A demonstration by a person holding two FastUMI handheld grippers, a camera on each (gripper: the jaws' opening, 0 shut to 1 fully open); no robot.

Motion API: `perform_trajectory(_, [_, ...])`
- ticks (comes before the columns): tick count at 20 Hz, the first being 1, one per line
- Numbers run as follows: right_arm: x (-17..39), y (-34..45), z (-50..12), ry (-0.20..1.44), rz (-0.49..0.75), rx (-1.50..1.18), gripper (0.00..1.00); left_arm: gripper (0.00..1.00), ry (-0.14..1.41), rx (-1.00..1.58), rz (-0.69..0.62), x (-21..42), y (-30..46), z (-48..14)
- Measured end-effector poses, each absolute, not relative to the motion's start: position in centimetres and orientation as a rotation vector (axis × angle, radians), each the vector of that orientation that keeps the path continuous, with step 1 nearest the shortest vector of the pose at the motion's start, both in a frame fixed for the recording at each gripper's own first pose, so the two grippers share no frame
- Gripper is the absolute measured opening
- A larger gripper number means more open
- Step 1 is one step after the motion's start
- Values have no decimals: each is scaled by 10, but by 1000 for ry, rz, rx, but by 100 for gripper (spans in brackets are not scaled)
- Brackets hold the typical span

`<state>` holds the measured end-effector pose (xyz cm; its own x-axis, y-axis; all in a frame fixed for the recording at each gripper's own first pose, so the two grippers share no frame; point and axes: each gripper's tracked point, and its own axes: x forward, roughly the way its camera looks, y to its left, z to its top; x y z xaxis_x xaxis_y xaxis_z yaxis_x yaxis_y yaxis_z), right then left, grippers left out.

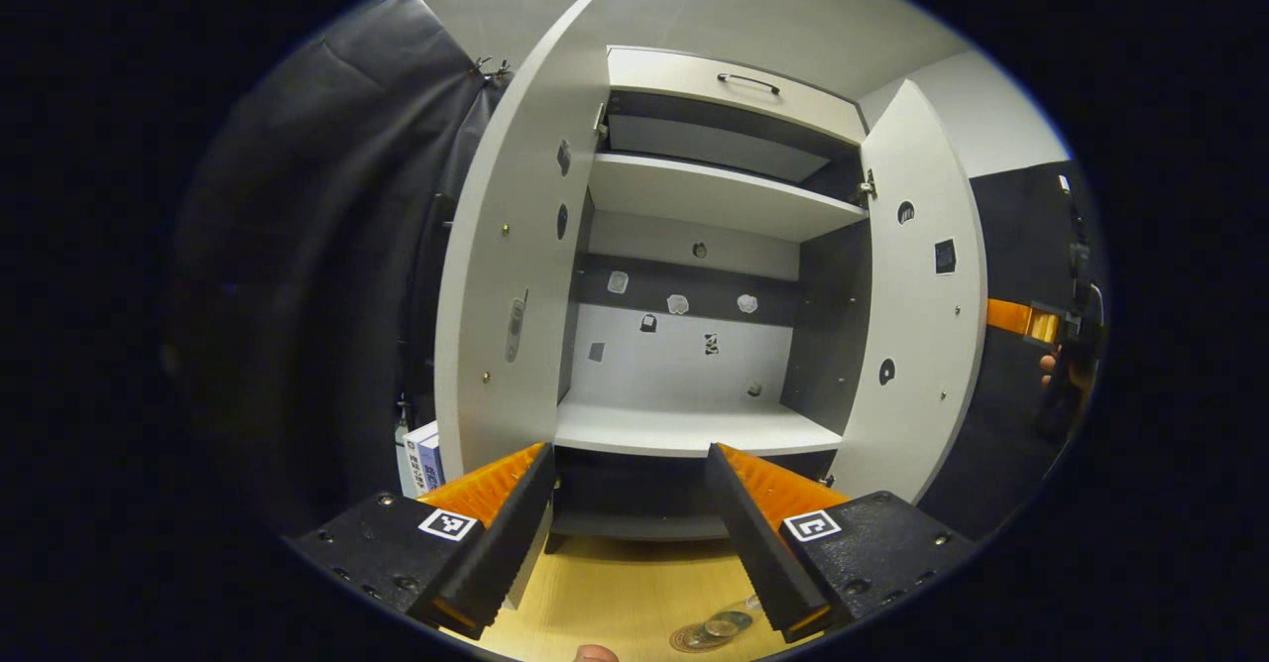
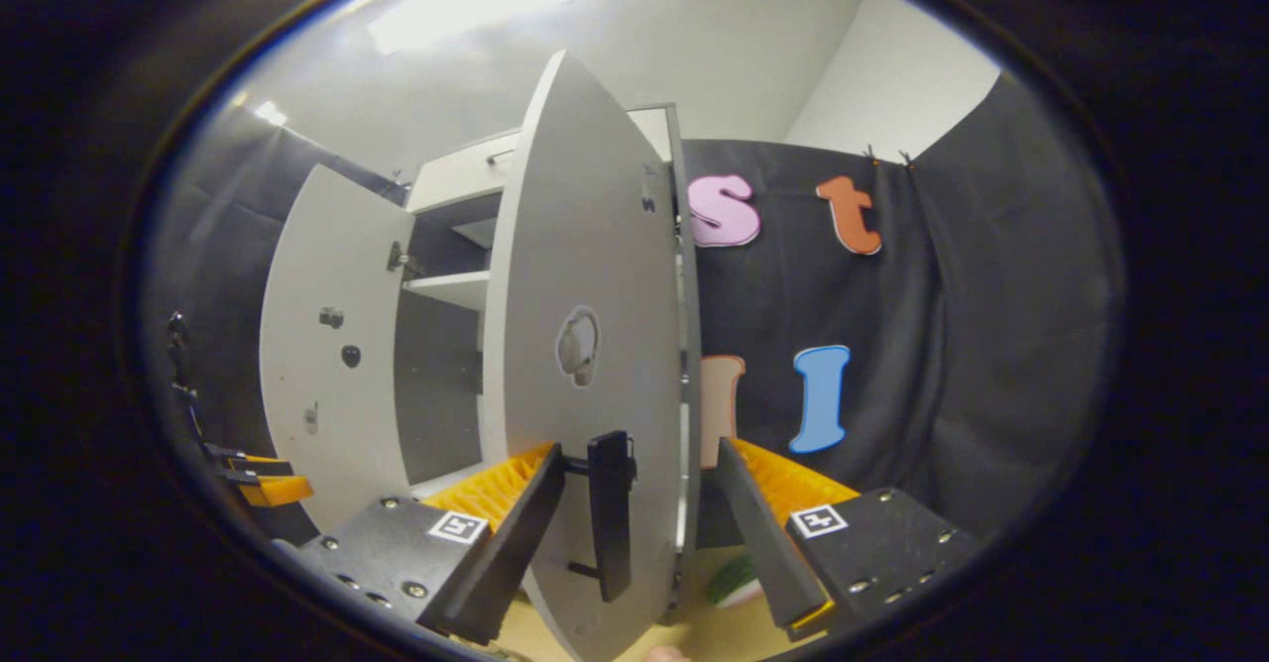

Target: Grasp the bottle in the cabinet with the left hand and place it on the coaster, then close the right door with the right hand and the left door with the left hand.

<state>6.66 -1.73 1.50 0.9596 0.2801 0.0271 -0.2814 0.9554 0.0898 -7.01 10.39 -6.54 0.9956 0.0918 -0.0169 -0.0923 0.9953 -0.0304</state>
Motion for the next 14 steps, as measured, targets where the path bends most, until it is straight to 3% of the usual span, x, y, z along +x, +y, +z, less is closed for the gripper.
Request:
perform_trajectory(3, [70, -1, 11, -13, 319, 107, 93, 96, 32, -24, 128, -82, 117, -68])
perform_trajectory(4, [71, 2, 10, -8, 323, 111, 98, 96, 34, -24, 140, -85, 121, -69])
perform_trajectory(14, [105, 67, 3, 20, 384, 141, 98, 97, 5, -12, 233, -107, 158, -52])
